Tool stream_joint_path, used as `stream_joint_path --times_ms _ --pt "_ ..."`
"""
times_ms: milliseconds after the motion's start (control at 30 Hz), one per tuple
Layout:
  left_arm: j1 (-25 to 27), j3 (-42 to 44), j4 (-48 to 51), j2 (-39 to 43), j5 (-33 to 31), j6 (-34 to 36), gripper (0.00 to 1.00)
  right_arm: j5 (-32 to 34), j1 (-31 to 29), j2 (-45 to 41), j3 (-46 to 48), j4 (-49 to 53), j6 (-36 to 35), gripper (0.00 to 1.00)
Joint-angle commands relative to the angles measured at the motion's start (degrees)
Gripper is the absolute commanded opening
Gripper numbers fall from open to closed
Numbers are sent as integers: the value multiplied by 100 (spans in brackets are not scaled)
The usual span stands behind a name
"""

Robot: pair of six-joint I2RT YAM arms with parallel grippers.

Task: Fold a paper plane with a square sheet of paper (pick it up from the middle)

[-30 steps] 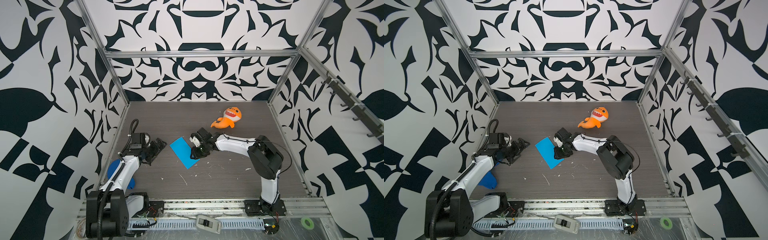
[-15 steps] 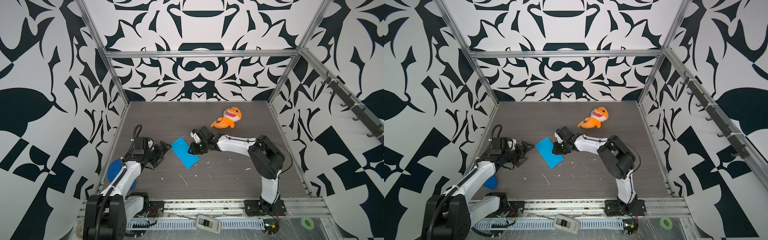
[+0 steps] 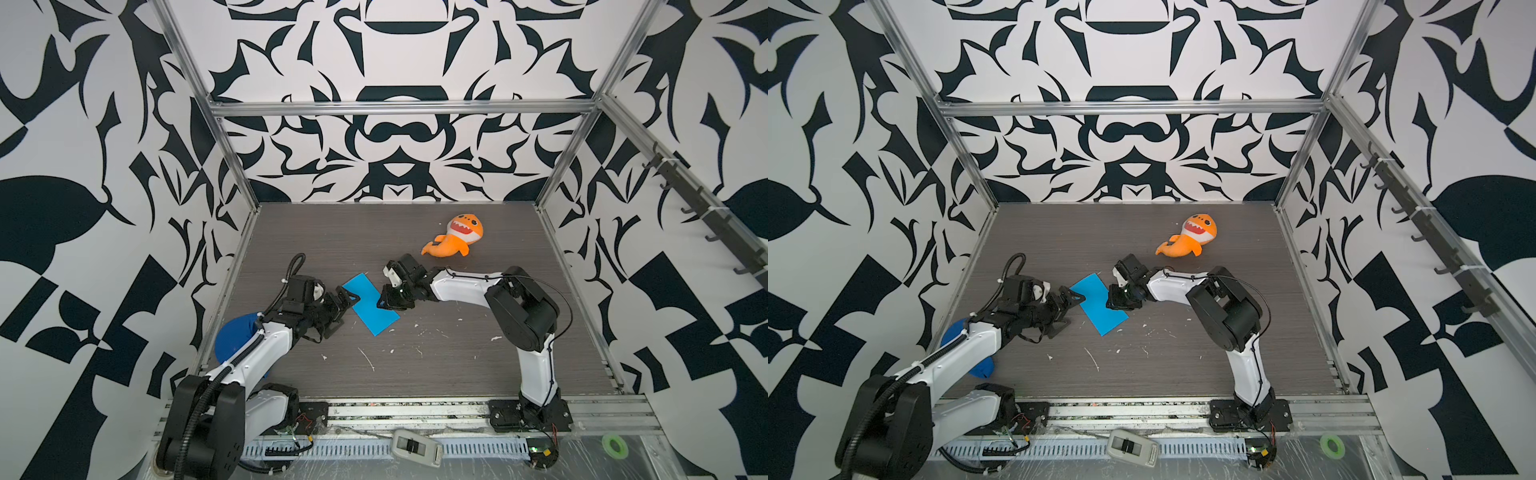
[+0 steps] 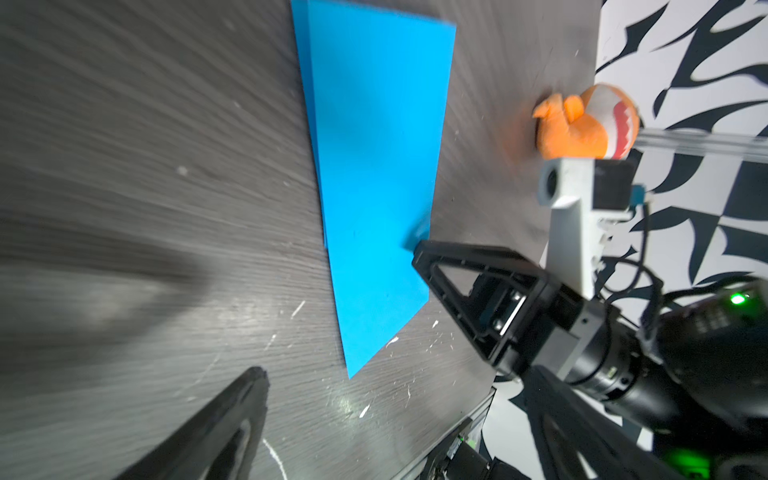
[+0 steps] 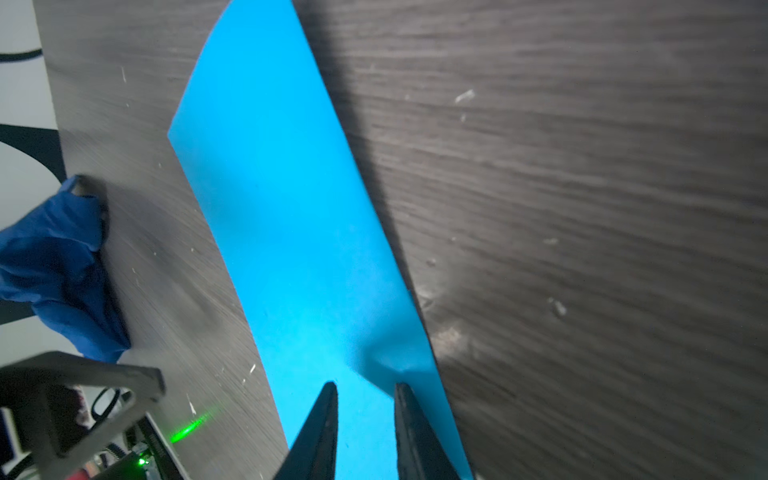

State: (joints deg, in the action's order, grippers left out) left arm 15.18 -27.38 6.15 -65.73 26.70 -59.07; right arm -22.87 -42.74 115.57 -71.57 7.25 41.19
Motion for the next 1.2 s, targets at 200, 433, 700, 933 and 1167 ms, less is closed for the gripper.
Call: stream_joint_path --times_ms 200,433,700,933,1167 --pt "675 341 -946 -581 -330 -644 75 -342 187 36 393 -499 652 29" --pt "837 442 -1361 -1071 -441 -629 57 -428 205 62 466 -594 751 29" --pt "841 536 -1833 -1625 -413 -242 50 -463 214 91 495 -577 750 29" --pt "846 775 -2705 -1978 -298 139 49 -480 214 106 513 -582 768 29" --pt "845 1006 -3373 -1772 -308 341 50 -490 214 115 513 -575 783 29"
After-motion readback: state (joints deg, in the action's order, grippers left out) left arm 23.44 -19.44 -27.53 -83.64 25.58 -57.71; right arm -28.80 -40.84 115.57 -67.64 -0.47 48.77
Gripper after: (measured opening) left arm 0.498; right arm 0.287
